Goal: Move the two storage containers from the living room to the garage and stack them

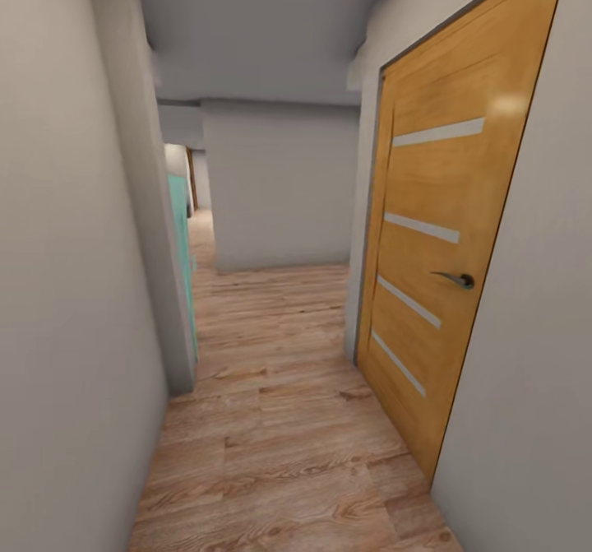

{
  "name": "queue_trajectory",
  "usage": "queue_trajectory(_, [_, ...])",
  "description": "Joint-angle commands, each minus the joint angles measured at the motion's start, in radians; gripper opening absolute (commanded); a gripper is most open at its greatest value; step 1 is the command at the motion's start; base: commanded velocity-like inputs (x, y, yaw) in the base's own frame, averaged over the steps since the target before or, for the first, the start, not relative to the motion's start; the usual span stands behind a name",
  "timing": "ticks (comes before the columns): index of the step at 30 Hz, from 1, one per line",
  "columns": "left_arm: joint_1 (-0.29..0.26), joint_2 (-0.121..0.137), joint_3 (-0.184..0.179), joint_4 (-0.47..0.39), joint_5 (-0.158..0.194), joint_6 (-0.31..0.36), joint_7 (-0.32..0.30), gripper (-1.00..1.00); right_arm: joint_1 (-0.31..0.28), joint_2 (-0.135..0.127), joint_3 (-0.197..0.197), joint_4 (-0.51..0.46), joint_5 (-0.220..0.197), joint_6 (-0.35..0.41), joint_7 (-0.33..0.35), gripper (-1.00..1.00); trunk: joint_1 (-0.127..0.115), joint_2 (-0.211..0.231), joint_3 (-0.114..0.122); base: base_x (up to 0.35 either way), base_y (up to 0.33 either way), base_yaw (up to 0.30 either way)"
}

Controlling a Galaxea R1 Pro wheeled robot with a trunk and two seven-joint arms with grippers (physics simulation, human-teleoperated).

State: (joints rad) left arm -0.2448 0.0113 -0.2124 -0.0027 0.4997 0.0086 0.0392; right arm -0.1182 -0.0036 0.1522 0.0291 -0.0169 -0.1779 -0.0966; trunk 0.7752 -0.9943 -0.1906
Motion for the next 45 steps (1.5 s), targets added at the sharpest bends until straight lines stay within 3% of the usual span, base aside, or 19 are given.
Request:
queue_trajectory(1, [-0.001, 0.000, -0.008, 0.000, 0.008, 0.001, 0.003, 1.00, -0.001, 0.000, 0.007, 0.003, -0.002, -0.004, -0.003, 1.00, 0.001, -0.001, -0.001, 0.322, -0.071, 0.000])
queue_trajectory(10, [-0.001, 0.001, -0.008, 0.000, 0.008, 0.002, 0.003, 1.00, -0.001, 0.001, 0.007, 0.003, 0.000, -0.008, -0.004, 1.00, 0.001, -0.001, -0.001, 0.322, -0.121, 0.038])
queue_trajectory(32, [-0.001, 0.001, -0.008, 0.000, 0.008, 0.001, 0.002, 1.00, -0.001, 0.001, 0.007, 0.003, -0.002, -0.008, -0.004, 1.00, 0.001, -0.001, -0.001, 0.322, -0.131, 0.254])
queue_trajectory(45, [-0.001, 0.001, -0.008, 0.000, 0.008, 0.002, 0.002, 1.00, -0.001, -0.001, 0.007, 0.003, -0.003, -0.009, -0.004, 1.00, 0.001, -0.001, -0.001, 0.322, -0.129, 0.030])
